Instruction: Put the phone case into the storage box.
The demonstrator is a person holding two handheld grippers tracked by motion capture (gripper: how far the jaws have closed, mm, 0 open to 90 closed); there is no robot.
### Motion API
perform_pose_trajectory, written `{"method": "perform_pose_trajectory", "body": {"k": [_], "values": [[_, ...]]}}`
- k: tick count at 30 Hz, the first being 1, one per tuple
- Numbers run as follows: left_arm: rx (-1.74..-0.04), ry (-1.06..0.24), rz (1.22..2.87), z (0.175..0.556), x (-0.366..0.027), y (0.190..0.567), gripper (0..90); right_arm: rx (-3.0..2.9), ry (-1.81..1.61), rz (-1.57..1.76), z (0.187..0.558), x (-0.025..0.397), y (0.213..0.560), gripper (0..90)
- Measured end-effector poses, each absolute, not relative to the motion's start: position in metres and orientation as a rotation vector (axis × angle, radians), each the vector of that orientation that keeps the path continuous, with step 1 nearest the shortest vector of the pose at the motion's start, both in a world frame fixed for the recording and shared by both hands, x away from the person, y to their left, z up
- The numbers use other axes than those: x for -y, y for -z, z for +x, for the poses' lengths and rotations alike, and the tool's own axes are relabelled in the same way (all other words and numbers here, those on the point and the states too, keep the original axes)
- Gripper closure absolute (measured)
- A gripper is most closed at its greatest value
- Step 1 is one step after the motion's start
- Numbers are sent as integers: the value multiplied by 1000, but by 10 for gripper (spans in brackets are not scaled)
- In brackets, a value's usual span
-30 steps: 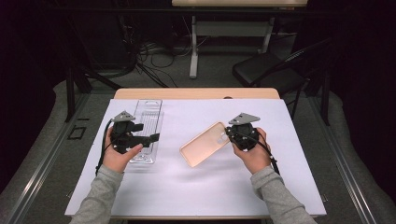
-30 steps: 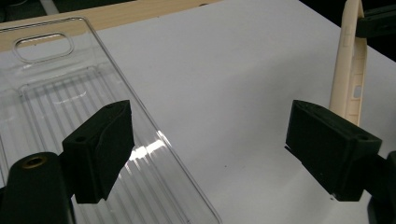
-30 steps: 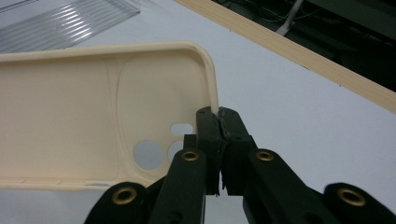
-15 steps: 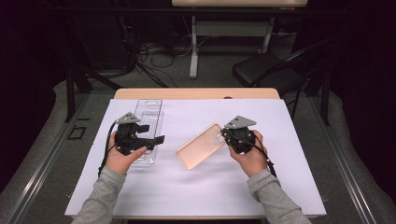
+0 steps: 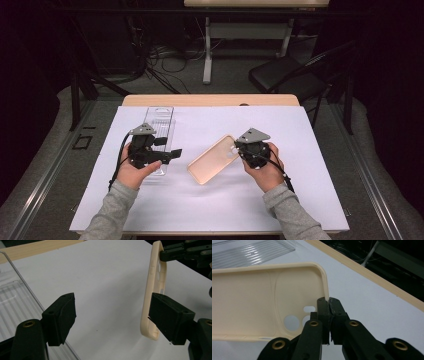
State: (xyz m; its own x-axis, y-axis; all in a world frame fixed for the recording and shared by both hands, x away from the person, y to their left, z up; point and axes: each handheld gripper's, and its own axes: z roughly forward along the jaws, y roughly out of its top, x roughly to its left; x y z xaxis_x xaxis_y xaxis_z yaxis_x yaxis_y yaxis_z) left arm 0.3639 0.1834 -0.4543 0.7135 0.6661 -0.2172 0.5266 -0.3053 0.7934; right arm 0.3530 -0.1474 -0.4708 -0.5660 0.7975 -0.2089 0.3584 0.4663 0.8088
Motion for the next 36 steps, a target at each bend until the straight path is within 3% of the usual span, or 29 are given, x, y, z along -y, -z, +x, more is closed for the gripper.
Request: {"method": "perform_pose_trajectory", "body": {"k": [24,36], "values": [[-838,-68,2018,356,-160,459,372,-2129,-996,902,344,139,472,882],[-794,-60,2024,353,-151,461,393,-2128,-996,883,343,137,473,882]]}}
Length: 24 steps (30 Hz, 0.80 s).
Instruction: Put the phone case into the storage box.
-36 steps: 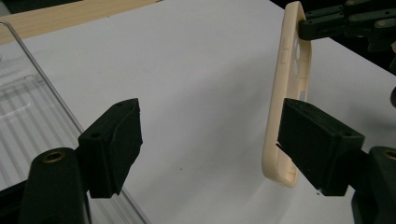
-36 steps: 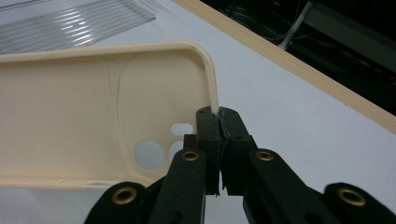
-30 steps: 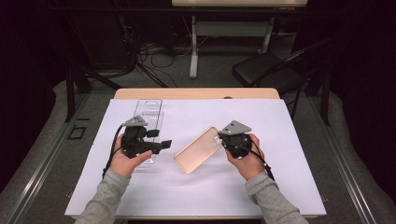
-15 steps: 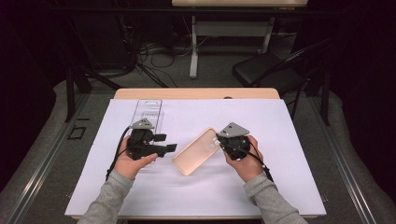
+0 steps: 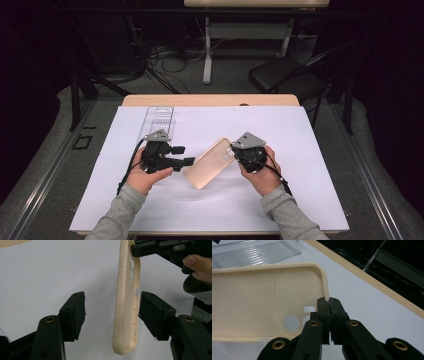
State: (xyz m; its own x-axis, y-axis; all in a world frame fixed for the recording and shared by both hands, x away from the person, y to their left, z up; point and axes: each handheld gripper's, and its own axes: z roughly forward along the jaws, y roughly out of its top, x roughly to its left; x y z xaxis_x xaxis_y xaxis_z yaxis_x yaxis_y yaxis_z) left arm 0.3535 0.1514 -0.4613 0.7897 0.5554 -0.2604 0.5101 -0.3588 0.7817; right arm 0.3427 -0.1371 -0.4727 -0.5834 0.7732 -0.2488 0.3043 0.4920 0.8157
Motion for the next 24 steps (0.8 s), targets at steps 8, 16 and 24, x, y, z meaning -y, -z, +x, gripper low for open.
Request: {"method": "perform_pose_trajectory", "body": {"k": [8,16,24], "values": [[-801,10,2044,357,-143,460,458,-2122,-998,878,342,138,472,882],[-793,21,2069,364,-132,452,494,-2117,-1001,876,342,139,470,882],[-784,39,2088,369,-125,446,532,-2112,-1009,868,340,139,469,882]]}}
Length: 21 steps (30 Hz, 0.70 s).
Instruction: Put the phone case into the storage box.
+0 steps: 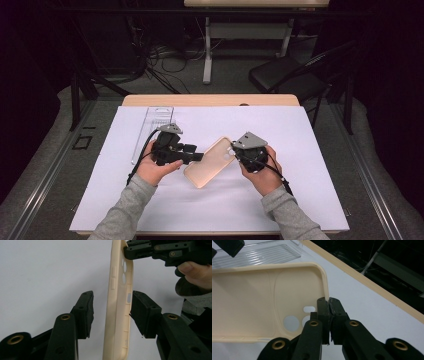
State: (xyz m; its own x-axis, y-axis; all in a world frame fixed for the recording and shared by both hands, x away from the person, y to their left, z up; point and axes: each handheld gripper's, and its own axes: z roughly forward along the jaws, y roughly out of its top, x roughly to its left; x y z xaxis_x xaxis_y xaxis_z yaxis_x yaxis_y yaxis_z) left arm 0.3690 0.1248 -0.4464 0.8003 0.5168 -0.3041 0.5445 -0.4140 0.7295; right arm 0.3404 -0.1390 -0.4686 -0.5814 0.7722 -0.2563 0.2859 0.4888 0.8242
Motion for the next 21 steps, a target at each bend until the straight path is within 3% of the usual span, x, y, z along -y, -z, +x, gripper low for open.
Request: {"method": "perform_pose_trajectory", "body": {"k": [21], "values": [[-805,90,2096,368,-128,458,542,-2116,-1013,846,337,136,469,882]]}}
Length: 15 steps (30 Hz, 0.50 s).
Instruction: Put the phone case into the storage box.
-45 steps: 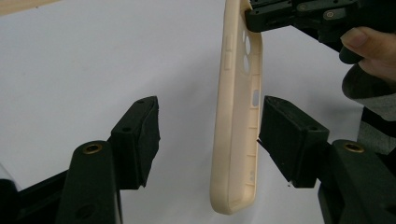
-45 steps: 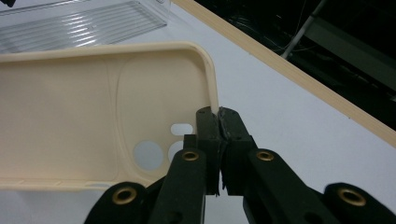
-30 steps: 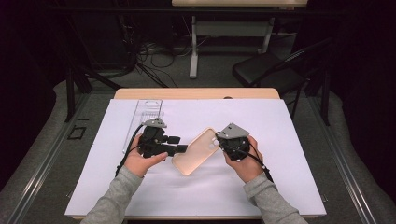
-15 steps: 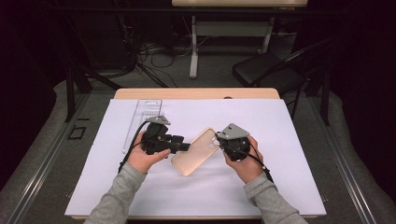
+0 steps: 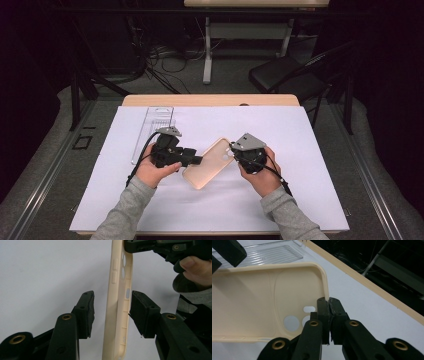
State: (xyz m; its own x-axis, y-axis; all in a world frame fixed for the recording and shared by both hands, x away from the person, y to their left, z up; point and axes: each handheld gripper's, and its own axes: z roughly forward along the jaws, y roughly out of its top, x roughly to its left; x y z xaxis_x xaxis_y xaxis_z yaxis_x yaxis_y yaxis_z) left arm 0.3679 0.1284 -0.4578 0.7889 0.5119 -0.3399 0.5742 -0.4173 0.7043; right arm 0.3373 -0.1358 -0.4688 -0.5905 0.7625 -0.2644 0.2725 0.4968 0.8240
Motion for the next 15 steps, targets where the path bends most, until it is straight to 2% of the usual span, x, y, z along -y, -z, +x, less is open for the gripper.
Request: {"method": "perform_pose_trajectory", "body": {"k": [15], "values": [[-817,143,2117,370,-126,465,627,-2130,-1012,829,335,132,471,882]]}}
